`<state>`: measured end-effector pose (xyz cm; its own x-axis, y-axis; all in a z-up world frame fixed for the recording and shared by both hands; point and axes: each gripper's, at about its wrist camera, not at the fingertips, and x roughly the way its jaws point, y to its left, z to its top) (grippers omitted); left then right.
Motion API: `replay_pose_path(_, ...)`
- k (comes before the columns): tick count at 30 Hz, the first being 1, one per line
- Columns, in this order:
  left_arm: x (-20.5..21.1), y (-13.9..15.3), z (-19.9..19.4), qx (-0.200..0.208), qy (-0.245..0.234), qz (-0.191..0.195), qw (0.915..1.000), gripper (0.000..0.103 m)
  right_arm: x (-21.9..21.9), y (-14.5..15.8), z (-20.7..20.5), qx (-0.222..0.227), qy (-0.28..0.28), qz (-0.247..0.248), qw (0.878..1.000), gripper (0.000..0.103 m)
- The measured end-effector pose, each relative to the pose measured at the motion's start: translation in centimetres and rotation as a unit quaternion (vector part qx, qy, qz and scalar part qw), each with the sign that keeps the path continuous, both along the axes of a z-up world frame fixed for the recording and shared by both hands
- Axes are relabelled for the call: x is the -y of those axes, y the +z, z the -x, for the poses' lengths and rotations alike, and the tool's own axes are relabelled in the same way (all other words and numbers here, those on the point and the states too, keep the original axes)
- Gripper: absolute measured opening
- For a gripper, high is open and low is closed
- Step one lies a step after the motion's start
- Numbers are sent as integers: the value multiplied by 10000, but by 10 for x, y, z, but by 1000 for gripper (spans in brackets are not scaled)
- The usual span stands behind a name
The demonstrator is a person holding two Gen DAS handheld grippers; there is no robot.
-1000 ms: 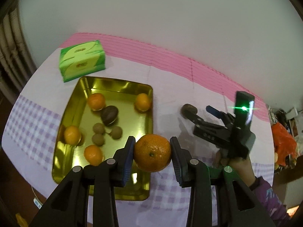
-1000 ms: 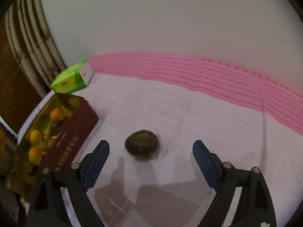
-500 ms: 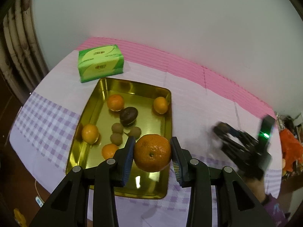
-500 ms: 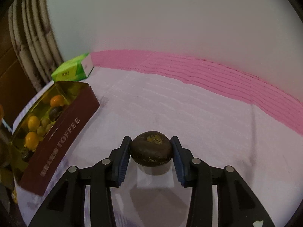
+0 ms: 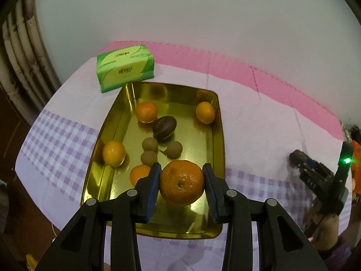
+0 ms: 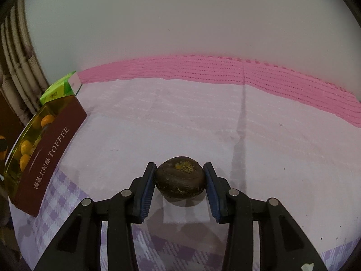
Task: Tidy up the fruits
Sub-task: 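Carry the mandarin over the tin with the left gripper while the right gripper holds the passion fruit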
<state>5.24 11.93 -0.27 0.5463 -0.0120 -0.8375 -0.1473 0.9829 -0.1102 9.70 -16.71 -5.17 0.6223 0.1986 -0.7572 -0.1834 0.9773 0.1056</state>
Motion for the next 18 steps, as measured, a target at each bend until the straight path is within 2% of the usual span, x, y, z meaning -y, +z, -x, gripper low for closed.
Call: replay_pose_path(18, 11, -21, -4, -219, -193, -347, 9990, 39, 1, -3, -3, -88, -63, 13, 9999, 40)
